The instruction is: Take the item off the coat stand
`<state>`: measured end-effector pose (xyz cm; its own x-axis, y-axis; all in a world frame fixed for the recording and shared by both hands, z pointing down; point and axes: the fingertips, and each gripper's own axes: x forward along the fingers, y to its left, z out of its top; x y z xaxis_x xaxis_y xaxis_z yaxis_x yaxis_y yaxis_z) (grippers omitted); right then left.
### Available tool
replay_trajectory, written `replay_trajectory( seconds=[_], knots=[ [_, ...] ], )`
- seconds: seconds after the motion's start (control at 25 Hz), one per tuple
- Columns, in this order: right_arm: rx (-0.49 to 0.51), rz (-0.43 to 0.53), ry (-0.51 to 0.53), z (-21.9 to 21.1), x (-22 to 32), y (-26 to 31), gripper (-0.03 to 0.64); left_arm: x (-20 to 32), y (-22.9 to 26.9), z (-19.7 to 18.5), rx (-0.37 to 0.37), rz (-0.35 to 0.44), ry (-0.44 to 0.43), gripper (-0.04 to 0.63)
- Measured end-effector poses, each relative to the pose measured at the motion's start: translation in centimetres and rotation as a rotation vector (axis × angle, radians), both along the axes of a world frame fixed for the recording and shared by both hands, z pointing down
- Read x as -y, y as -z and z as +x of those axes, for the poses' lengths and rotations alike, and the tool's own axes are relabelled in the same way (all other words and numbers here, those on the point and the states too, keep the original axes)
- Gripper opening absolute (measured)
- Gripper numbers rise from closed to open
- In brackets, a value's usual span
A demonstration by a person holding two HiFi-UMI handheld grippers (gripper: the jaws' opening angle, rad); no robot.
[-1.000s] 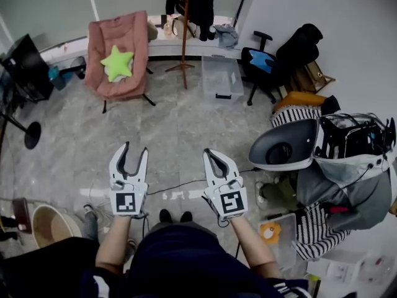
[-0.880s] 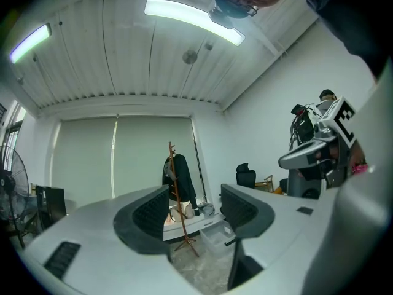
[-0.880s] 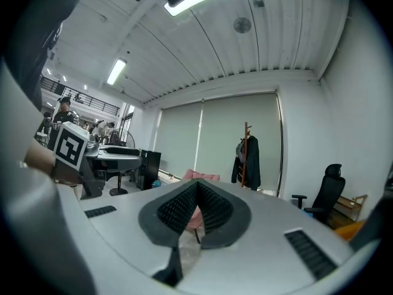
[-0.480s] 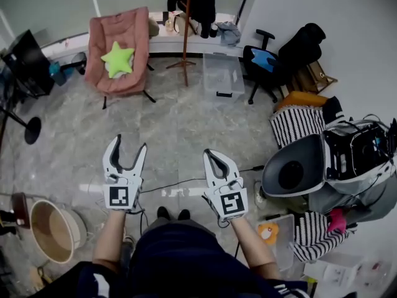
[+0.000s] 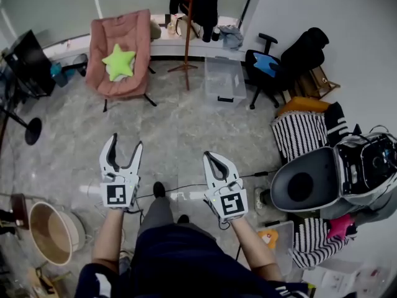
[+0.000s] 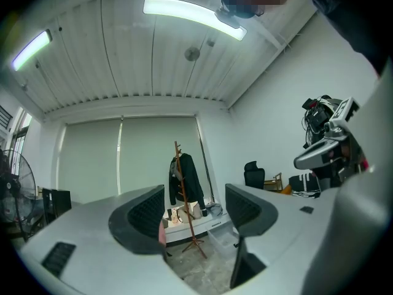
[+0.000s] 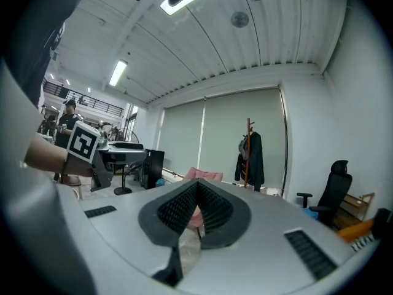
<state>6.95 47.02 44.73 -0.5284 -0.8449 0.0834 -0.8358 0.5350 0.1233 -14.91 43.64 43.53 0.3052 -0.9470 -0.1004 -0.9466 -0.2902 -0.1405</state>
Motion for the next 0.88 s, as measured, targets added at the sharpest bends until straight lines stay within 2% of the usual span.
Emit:
replay_trajectory(
  seconds=[0.2,0.36,0.56,0.88],
  knots=[
    [-0.004,0.023,-0.011,-1.2,4.8,-0.2,0.017,4.9,-0.3,-0.9,-0.019,0.010,-0.018,0.307],
    [0.006,0.024,-0.029,-3.4,11.1,-0.1,0.017,11.1,-0.1,-2.6,-0.038,0.018,-0.041,0.307],
    [-0.006,0.005,-0.051,-6.7,19.8,-0.2,0.017,18.4,0.0,-4.7,0.011,0.034,-0.090,0.307],
    [-0.019,0.011,-0.074,-10.4,30.5,-0.1,0.017,28.7,-0.4,-7.3,0.000,0.008,-0.126,0.307]
  ],
)
